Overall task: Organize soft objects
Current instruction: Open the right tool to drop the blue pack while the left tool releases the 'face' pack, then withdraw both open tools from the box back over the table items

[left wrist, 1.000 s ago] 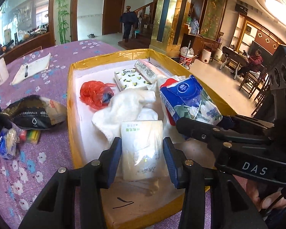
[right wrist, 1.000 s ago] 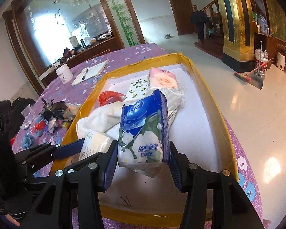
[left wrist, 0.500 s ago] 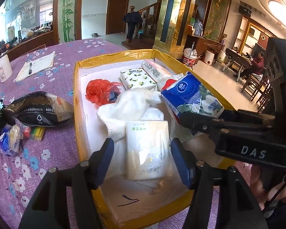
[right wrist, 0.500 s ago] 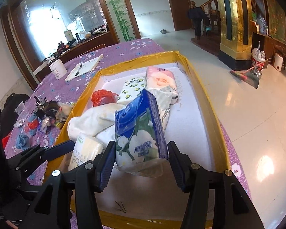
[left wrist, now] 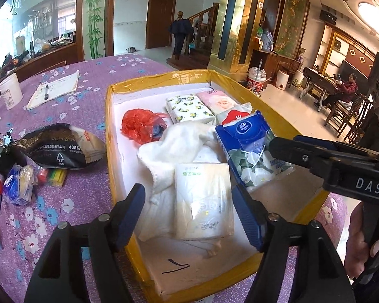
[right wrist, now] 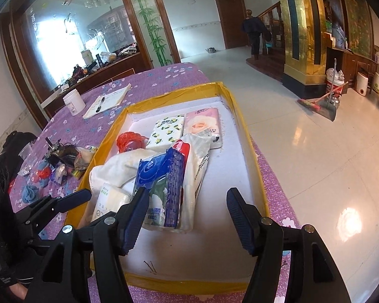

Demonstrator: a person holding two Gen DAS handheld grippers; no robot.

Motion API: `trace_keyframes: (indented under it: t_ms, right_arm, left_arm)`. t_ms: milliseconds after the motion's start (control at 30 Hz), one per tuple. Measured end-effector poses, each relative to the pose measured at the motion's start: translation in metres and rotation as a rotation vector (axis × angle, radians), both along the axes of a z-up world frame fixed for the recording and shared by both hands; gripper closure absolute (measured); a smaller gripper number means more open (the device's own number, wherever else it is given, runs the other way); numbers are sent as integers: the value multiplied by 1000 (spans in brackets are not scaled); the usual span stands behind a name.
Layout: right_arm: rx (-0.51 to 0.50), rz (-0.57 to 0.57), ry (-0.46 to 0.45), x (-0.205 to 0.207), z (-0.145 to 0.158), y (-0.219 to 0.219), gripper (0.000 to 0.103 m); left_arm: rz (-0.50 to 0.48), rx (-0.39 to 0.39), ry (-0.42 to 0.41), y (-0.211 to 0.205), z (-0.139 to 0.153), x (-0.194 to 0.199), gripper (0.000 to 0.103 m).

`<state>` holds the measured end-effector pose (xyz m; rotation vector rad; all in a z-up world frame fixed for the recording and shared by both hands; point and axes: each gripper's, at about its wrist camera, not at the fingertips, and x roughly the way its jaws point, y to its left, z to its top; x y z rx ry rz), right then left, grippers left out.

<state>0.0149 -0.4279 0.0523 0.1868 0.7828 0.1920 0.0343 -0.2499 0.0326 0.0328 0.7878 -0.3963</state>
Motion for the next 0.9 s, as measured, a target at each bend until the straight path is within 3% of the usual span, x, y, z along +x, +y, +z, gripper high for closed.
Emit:
trace_keyframes:
  t_ms: [600, 900]
  right_arm:
    - [9, 20, -35, -14, 22, 30, 34]
    - [2, 108, -24, -7, 25, 72, 34]
  left_arm:
    - [-18, -15, -59, 23, 32, -33, 21]
    - [140, -7, -68, 85, 37, -38, 21]
